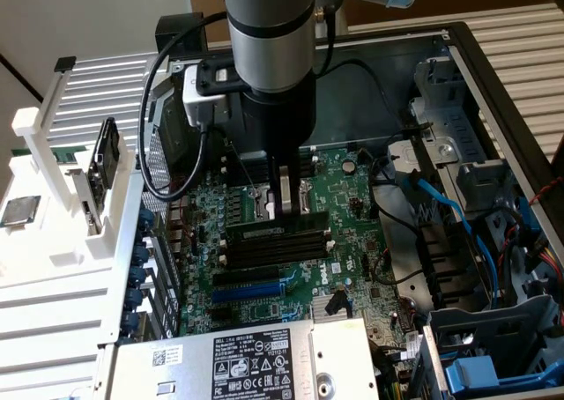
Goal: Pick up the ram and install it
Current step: 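Insert the ram into the slot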
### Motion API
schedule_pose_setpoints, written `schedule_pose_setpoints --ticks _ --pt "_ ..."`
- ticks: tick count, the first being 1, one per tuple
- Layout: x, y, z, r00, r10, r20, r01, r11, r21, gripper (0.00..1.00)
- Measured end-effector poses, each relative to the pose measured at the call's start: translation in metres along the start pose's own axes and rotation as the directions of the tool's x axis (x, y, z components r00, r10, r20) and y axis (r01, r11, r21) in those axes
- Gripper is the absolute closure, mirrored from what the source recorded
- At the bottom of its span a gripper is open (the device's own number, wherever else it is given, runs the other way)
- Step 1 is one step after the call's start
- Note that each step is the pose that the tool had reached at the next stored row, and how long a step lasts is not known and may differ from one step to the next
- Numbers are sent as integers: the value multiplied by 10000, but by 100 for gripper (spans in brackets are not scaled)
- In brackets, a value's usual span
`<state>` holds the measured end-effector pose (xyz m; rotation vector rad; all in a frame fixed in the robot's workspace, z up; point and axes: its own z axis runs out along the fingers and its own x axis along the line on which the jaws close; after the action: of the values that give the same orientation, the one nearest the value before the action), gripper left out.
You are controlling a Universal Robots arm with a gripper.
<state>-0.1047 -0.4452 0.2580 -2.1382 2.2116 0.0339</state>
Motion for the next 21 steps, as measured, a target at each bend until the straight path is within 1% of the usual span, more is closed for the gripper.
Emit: schedule_pose_setpoints --ticks 11,17,18,19,21 --pt "2 5 33 10000 -15 -1 15 10000 -3 88" --pt "-28 7 65 10000 -26 4 26 10000 -3 88" --pt "-28 8 68 10000 -31 1 31 10000 -15 88" --pt "-28 8 70 10000 -34 -2 34 10000 -50 88" --pt "-28 9 72 10000 -35 -12 35 9999 -157 88"
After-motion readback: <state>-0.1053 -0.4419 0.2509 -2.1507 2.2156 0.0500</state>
